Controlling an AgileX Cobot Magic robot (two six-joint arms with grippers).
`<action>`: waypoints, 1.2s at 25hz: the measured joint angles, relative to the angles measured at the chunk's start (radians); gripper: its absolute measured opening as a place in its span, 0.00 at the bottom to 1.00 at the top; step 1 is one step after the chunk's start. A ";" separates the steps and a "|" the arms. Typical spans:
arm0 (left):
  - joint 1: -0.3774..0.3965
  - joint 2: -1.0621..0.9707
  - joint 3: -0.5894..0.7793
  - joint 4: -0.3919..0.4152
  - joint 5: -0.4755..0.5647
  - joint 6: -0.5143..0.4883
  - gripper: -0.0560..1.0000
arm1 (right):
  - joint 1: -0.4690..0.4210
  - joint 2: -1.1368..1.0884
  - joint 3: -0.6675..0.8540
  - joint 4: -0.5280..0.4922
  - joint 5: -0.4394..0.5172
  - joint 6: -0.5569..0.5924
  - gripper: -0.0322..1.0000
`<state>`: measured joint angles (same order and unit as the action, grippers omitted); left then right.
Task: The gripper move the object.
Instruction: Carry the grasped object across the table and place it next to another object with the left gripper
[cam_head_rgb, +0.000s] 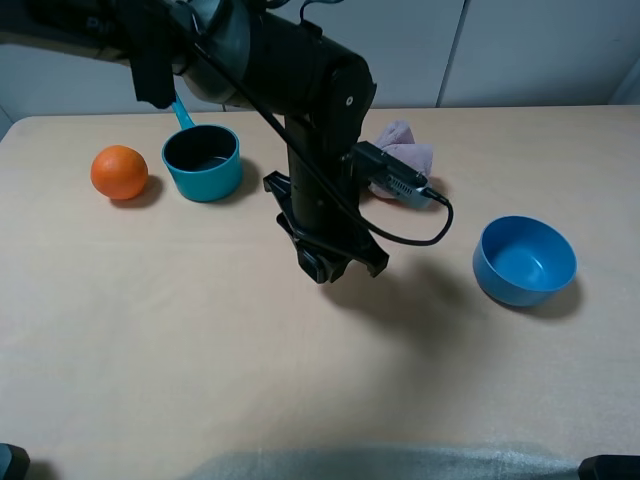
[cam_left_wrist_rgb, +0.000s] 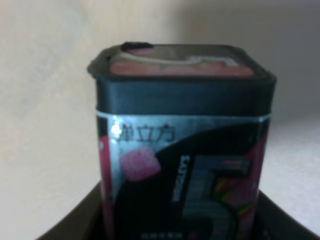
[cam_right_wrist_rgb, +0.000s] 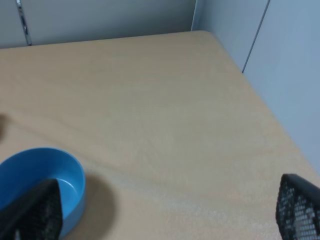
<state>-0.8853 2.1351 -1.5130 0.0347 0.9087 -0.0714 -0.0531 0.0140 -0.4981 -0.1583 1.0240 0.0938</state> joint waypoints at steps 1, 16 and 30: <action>0.000 0.000 -0.027 0.000 0.023 0.000 0.56 | 0.000 0.000 0.000 0.000 0.000 0.000 0.66; 0.019 -0.008 -0.374 0.077 0.277 -0.018 0.56 | 0.000 0.000 0.000 0.000 0.000 0.000 0.66; 0.152 -0.080 -0.362 0.077 0.278 -0.029 0.56 | 0.000 0.000 0.000 0.000 0.000 0.000 0.66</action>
<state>-0.7332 2.0547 -1.8745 0.1114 1.1867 -0.1009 -0.0531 0.0140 -0.4981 -0.1583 1.0240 0.0938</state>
